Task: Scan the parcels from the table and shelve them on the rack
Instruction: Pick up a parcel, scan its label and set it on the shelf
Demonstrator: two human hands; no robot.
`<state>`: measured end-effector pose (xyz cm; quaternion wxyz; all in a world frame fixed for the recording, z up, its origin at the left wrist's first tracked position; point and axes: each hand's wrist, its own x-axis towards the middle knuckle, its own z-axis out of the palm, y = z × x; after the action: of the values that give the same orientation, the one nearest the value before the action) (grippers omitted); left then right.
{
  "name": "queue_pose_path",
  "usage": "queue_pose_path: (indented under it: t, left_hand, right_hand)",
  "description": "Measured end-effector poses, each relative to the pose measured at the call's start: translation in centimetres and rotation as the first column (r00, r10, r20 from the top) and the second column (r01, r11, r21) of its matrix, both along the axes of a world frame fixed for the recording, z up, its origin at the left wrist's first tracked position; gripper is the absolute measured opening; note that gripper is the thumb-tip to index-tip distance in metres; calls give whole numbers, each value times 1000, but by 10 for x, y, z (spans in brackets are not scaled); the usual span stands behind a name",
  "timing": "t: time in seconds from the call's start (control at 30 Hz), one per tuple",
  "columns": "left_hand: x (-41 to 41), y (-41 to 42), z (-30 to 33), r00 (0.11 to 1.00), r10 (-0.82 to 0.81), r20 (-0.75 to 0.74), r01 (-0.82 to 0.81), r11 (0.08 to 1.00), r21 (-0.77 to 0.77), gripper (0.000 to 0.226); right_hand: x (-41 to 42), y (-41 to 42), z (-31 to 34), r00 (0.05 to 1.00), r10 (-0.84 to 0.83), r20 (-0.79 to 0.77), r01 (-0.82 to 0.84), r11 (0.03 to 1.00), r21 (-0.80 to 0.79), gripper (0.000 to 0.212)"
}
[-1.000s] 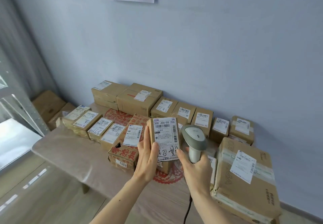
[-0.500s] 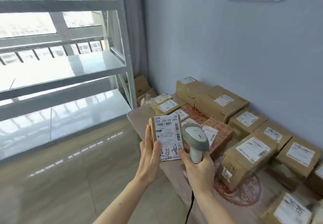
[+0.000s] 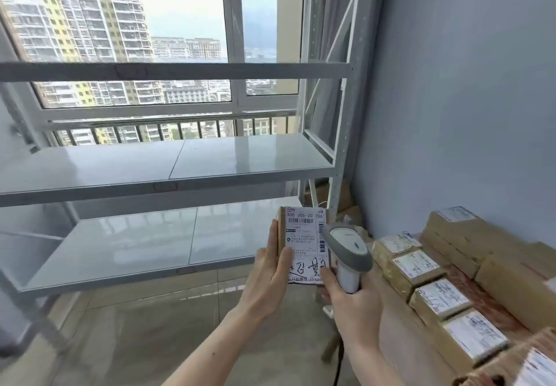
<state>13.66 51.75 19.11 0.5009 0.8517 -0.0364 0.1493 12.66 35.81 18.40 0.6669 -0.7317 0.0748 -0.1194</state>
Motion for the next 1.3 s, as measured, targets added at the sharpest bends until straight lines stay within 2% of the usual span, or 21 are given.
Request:
queue_pose_path:
  t: [0.2,0.3,0.4,0.77,0.9,1.2,1.3]
  left_hand:
    - [42,69,7,998,66,25,-65,997,-41,66]
    - [61,92,20,993,100,62,-97,993,-60,63]
    - [83,114,34,983,157,98,-151,986,-66,61]
    - [159,202,65,905,399,145,-383,915,-125,69]
    - [165,242,78,868,466,170,-445,883,-147,72]
    - [161,366,118,787,537,304,-522,842,-134,58]
    - [152,409,132,747,553,369,-570,818,-72,57]
  right_hand:
    - [60,69,15,994,105,21,-105,994,-6,23]
    - [87,96,28,986,148,70,-147,989,-16,21]
    - [118,120,44,973,210,98,-215,976,41,17]
    - [221,216,93,877,443,184,-456,889,32,16]
    - [238,260,102,833,510,214,-526,850,19,15]
    - [249,392,134,761,537,364,-567,823,-28,20]
    - [242,440,146,740,548,390,-591,807,-12,18]
